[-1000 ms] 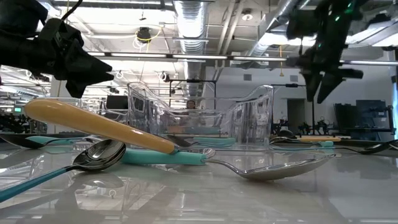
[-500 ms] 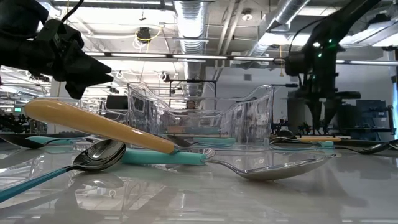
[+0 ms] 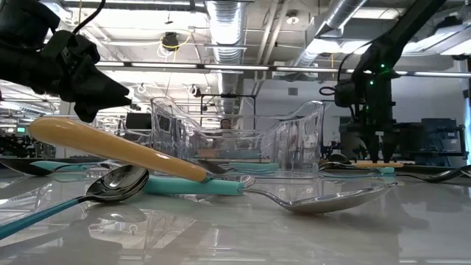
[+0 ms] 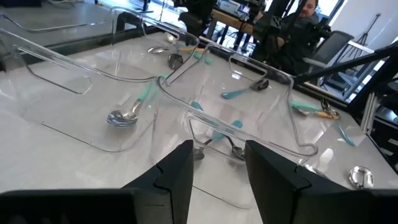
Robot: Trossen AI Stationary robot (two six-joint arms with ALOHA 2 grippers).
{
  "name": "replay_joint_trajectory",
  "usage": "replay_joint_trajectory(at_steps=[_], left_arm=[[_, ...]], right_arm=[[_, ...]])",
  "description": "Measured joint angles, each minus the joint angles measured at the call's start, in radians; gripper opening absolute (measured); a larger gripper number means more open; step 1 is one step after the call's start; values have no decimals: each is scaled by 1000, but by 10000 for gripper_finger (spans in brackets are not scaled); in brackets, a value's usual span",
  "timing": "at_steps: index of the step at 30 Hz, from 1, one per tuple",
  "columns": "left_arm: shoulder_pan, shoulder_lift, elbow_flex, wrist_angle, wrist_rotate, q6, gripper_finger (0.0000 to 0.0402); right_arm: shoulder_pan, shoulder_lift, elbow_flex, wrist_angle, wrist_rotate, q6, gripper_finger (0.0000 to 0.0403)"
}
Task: Sort silverware by color (type)
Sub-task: Put the green spoon into the top right transparent bin
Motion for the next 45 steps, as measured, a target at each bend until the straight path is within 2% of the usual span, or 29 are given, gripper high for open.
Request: replay_joint_trajectory(at_steps=[9, 17, 21, 26, 31, 38, 45], left_arm=[[0, 0, 0, -6, 33, -22, 130], [0, 0, 0, -8, 29, -22, 130], [0, 0, 0, -8, 29, -22, 130], [0, 0, 0, -8, 29, -22, 130], [0, 0, 0, -8, 28, -22, 130], [0, 0, 0, -8, 27, -22, 130], [0, 0, 0, -8, 24, -22, 130]], right_arm=[[25, 37, 3, -16, 45, 19, 147], [75, 139, 43, -96, 96, 19, 137], [96, 176, 59, -115, 139, 13, 126], [110, 183, 59, -78, 114, -30, 98], [102, 158, 55, -67, 100, -31, 73], [79, 41, 52, -43, 90, -47, 77], [71, -156, 53, 57, 224, -91, 77]])
